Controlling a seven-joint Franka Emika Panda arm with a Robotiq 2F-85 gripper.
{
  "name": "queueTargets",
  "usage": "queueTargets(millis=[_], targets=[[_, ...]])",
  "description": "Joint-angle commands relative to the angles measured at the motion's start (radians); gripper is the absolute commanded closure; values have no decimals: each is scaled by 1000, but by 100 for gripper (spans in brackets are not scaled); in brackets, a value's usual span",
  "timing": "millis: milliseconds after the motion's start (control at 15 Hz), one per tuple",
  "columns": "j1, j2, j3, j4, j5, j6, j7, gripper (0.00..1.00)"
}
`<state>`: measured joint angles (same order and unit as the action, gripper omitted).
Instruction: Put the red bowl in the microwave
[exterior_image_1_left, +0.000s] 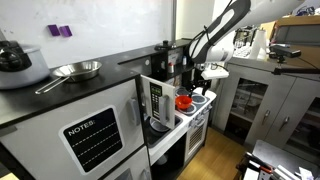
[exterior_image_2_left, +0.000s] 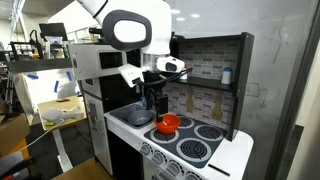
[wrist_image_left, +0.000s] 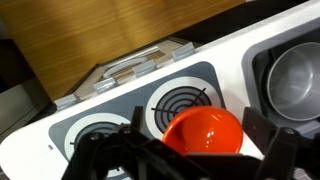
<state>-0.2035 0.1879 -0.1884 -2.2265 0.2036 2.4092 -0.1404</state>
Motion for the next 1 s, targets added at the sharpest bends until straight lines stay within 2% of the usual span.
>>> queueTargets(millis=[0,133,933], targets=[[-9,-1,9,1,-3,-2,3,0],[-10,-1,7,-3,-6,12,6,0],[-47,36,10,-6,180,79,33,0]])
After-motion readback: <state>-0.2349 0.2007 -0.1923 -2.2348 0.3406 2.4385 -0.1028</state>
